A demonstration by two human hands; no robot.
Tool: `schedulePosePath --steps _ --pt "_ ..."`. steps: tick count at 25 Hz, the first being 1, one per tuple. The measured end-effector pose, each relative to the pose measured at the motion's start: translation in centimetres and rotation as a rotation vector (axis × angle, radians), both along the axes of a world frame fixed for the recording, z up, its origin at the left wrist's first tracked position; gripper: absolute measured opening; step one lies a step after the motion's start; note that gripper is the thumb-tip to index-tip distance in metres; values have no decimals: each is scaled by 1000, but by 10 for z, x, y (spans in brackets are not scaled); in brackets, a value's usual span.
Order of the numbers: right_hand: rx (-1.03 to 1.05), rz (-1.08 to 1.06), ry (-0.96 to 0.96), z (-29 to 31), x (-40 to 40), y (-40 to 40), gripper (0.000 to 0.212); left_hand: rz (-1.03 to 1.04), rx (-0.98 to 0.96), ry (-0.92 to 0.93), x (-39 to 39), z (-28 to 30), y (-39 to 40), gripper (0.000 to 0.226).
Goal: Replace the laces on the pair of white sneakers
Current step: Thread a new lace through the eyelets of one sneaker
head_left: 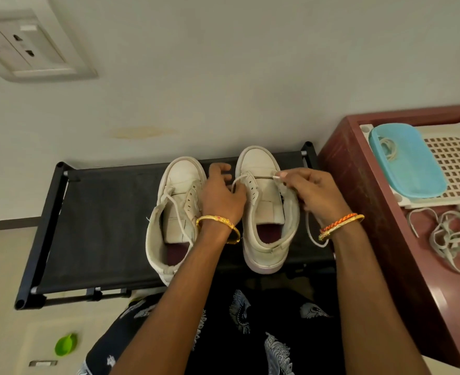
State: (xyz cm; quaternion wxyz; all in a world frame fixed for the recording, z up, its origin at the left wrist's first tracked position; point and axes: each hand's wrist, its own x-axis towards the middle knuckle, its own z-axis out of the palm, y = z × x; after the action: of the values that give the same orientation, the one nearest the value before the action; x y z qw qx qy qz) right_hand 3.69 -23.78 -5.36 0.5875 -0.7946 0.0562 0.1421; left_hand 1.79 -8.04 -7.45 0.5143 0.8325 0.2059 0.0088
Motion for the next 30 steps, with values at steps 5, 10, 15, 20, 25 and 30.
schedulePosePath --steps 5,10,15,20,25,30 --pt "-217 23 -189 -5 7 23 19 -103 219 -149 -1 -3 0 14" --pt "-516 -25 -247 -13 7 43 13 -91 190 -147 -1 2 4 13" --pt "-689 9 -190 -3 2 45 16 -103 128 -113 1 2 7 14" --pt "-669 38 -172 0 2 44 14 -113 85 -98 2 1 9 14" --pt "-694 59 -167 -2 3 45 16 -126 85 -93 3 2 11 13" --pt "-579 27 -128 -7 6 45 14 -149 114 -107 3 3 12 14"
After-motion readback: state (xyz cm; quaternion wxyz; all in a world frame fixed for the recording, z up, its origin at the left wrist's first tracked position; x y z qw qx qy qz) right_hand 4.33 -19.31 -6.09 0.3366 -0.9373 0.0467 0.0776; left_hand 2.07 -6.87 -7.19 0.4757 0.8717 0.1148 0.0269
